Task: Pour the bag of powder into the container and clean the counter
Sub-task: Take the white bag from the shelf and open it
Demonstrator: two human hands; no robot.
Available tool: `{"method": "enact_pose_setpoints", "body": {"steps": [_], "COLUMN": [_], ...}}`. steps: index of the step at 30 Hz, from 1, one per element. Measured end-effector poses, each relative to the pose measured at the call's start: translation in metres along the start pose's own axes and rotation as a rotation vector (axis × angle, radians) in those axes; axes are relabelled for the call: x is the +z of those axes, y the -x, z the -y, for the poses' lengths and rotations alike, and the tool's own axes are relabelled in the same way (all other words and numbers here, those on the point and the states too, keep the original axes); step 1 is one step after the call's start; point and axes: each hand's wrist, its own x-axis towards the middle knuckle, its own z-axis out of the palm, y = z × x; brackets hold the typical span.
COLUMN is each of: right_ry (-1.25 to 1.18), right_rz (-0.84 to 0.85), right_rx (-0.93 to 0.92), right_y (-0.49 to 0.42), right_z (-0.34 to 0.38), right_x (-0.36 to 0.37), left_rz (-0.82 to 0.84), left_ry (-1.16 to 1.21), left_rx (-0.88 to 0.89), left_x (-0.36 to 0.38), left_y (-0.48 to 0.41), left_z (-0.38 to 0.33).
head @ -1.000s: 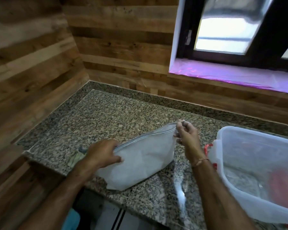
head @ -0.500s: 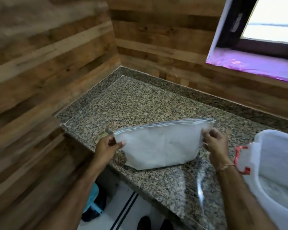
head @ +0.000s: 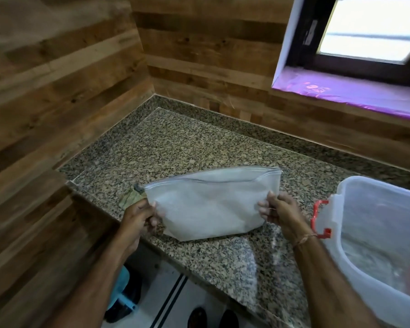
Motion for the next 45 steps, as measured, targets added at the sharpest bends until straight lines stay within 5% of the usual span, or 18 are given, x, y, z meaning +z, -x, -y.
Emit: {"method": "enact_pose_setpoints", "body": {"steps": [11, 14, 19, 29, 33, 45], "right_ry": [-0.261, -0.097, 0.205, 0.580, 0.578, 0.349], "right_rz": [-0.279, -0.236, 0.062, 0.219, 0.227, -0.094], "right_rx": [0.083, 0.110, 0.192, 0.477, 0.425, 0.283], "right_y": [0.008, 0.007, 0.003, -0.023, -0.018, -0.013], "right_z": [-0.030, -0.037, -0.022, -0.014, -0.019, -0.017], "right_x": [0.002, -0.005, -0.012, 0.008, 0.023, 0.045], "left_rz": [-0.028, 0.046, 0.173, 0.355, 0.396, 0.307], "left_ry": [0.388, 0.203, 0.048, -0.194, -0.169, -0.211], "left_rx": [-0.157, -0.270, -0.518, -0.657, -0.715, -0.564], "left_x": [-0.005, -0.010, -0.004, 0.013, 0.020, 0.039], "left_y": [0.012, 0.007, -0.004, -0.052, -0.061, -0.073], "left_z": [0.021, 0.028, 0.000, 0.008, 0.022, -0.008]}}
